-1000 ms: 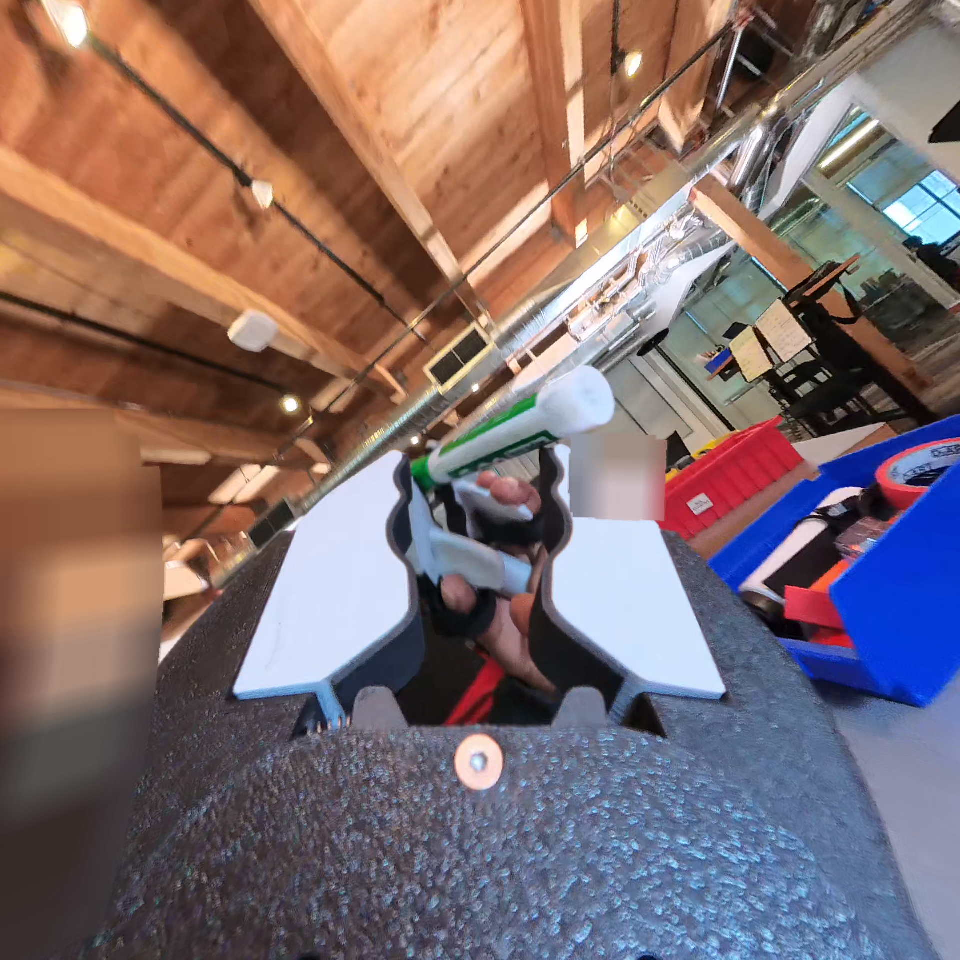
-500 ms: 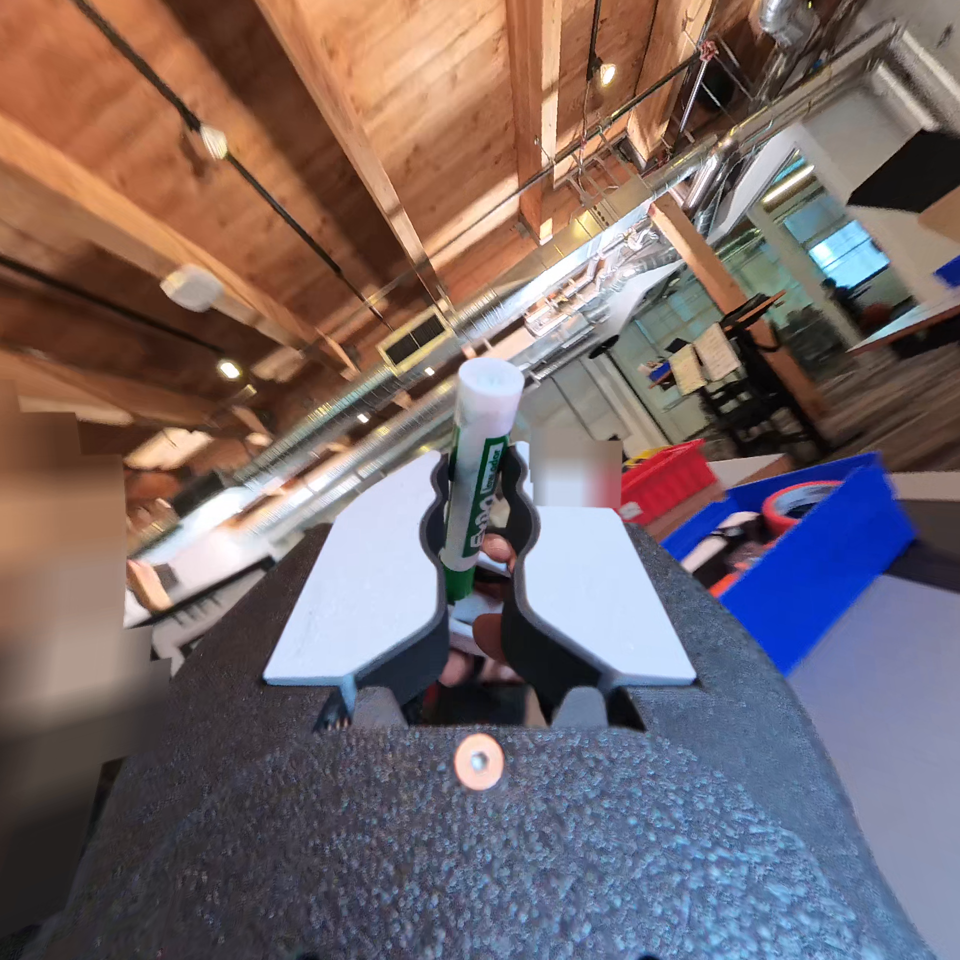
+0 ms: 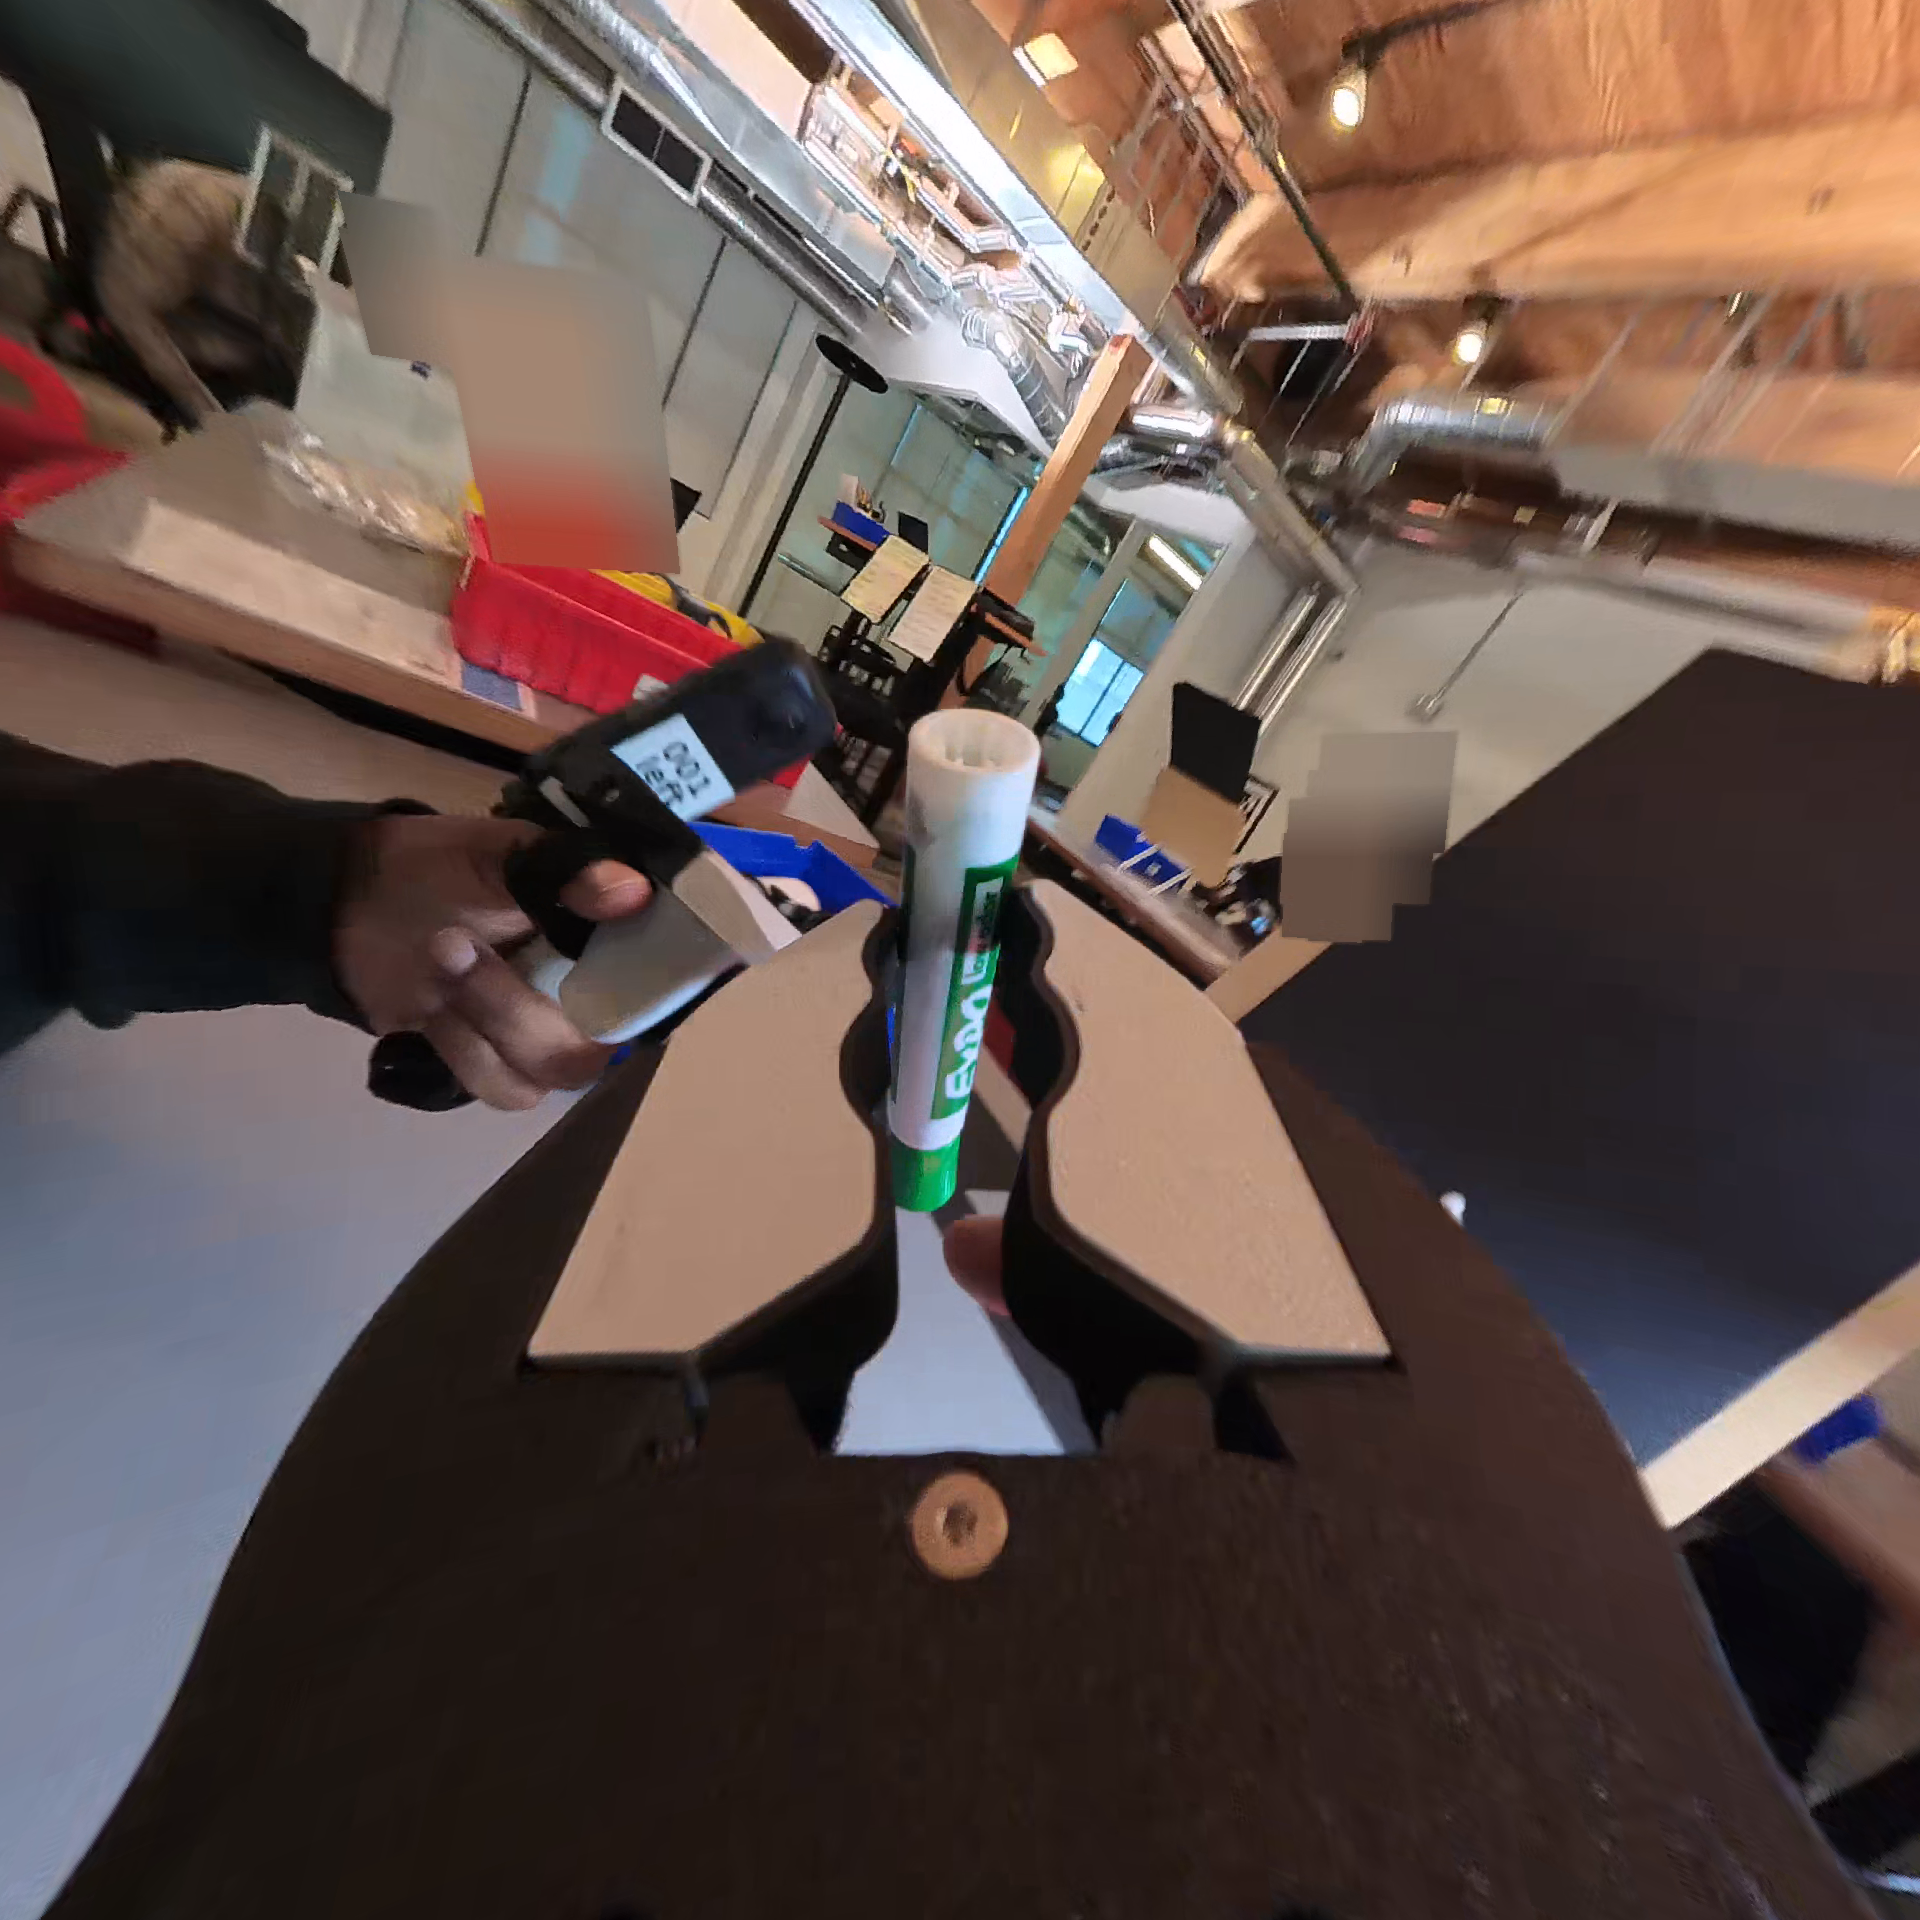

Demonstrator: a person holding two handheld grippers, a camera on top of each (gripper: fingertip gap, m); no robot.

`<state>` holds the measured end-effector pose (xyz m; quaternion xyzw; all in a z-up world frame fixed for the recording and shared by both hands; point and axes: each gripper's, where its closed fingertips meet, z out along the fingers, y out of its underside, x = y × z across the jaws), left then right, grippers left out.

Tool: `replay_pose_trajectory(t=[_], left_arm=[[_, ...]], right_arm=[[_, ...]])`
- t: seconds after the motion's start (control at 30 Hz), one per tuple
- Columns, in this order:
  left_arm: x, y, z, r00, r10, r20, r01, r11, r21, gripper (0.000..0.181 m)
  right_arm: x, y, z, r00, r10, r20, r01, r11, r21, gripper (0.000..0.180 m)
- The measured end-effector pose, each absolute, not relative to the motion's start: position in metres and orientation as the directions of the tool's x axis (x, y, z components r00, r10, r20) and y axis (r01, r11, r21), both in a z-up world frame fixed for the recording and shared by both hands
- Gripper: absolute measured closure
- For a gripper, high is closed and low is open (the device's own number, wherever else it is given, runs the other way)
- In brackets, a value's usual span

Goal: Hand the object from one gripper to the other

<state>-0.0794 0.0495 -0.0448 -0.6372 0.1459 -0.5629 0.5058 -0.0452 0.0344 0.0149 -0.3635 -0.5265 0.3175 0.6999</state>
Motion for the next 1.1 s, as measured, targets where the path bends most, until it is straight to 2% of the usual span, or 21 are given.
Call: replay_pose_trajectory(t=[0.13, 0.23, 0.4, 0.47, 0.63, 0.83, 0.9, 1.1], left_arm=[[-0.07, 0.046, -0.039, 0.067, -0.684, 0.727, 0.502, -0.606, -0.617, 0.152], [-0.068, 0.043, -0.027, -0.056, -0.633, 0.772, 0.553, -0.663, -0.504, 0.149], [-0.069, 0.036, -0.013, -0.148, -0.607, 0.781, 0.561, -0.702, -0.439, 0.143], [-0.071, 0.034, -0.01, -0.151, -0.614, 0.775, 0.551, -0.703, -0.449, 0.141], [-0.068, 0.027, -0.012, -0.134, -0.616, 0.776, 0.484, -0.724, -0.491, 0.141], [-0.059, 0.019, -0.02, -0.127, -0.613, 0.78, 0.402, -0.751, -0.525, 0.148], [-0.063, 0.024, -0.02, -0.103, -0.631, 0.769, 0.433, -0.724, -0.537, 0.157], [-0.094, 0.035, -0.008, -0.017, -0.704, 0.71, 0.532, -0.608, -0.59, 0.159]], right_arm=[[-0.05, 0.014, 0.021, 0.276, 0.699, 0.66, -0.051, 0.696, -0.716, 0.159], [-0.055, -0.001, 0.023, 0.309, 0.558, 0.77, -0.025, 0.814, -0.58, 0.16], [-0.075, -0.023, 0.007, 0.277, 0.257, 0.926, 0.125, 0.946, -0.3, 0.16], [-0.082, -0.029, 0.001, 0.257, 0.15, 0.955, 0.164, 0.967, -0.196, 0.161], [-0.096, -0.043, -0.013, 0.224, -0.011, 0.974, 0.195, 0.98, -0.034, 0.16], [-0.102, -0.049, -0.021, 0.201, -0.086, 0.976, 0.204, 0.978, 0.045, 0.16], [-0.102, -0.047, -0.021, 0.206, -0.075, 0.976, 0.207, 0.978, 0.031, 0.16], [-0.102, -0.035, -0.021, 0.229, -0.003, 0.973, 0.224, 0.973, -0.049, 0.16]])
